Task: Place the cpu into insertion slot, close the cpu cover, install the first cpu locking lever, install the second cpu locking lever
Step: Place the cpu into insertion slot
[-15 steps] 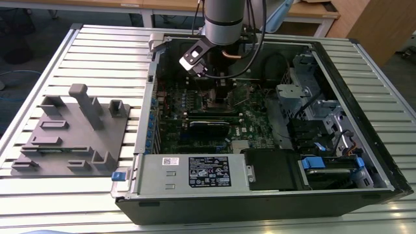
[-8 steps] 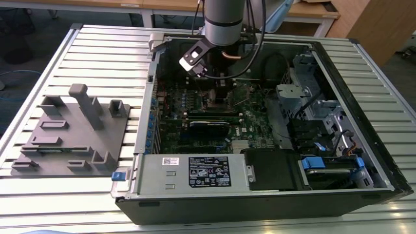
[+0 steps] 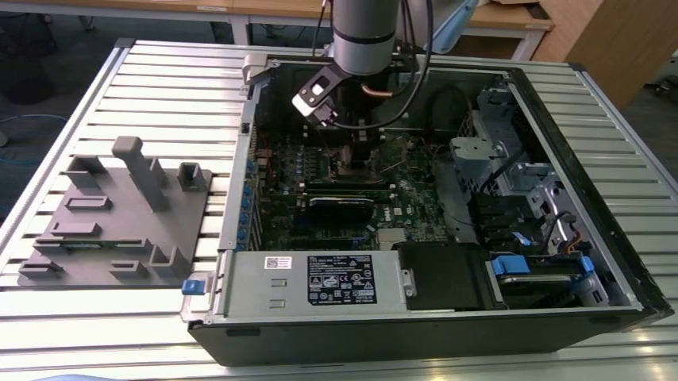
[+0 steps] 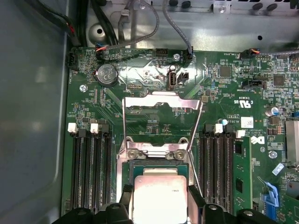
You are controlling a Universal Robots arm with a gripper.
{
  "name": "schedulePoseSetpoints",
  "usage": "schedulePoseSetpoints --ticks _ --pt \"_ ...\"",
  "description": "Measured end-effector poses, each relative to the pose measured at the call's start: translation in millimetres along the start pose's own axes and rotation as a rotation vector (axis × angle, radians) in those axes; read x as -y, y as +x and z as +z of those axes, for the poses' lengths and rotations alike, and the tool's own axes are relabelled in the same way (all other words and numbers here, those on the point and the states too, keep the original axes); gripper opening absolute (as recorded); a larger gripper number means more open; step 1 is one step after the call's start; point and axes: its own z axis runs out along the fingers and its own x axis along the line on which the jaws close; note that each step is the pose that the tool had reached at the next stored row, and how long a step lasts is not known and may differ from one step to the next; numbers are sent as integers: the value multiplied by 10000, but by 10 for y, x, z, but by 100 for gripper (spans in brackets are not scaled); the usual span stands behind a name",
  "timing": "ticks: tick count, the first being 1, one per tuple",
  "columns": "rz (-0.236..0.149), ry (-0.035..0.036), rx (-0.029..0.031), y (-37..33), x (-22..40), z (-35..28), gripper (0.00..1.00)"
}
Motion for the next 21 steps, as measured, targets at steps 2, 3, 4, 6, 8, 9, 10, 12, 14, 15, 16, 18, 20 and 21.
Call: schedulePoseSetpoints --ticks 2,3,4,6,8,9,10,12,14,15,16,18,20,21 --pt "0 2 4 0 1 9 54" --pt "0 2 3 0 1 15 54" --pt "0 2 3 0 2 20 54" --pt "0 2 5 0 2 28 54" --pt "0 2 4 0 3 34 54" --pt "0 3 5 0 3 36 54" --pt "0 2 4 1 3 39 54" --pt "0 2 4 1 3 46 54" --pt "1 2 4 1 6 53 54" --pt "2 3 5 1 10 55 54" --pt "1 3 5 1 15 57 54" --pt "1 2 4 1 23 61 54" --pt "0 1 3 2 28 72 54" --pt "-1 2 4 2 29 79 54"
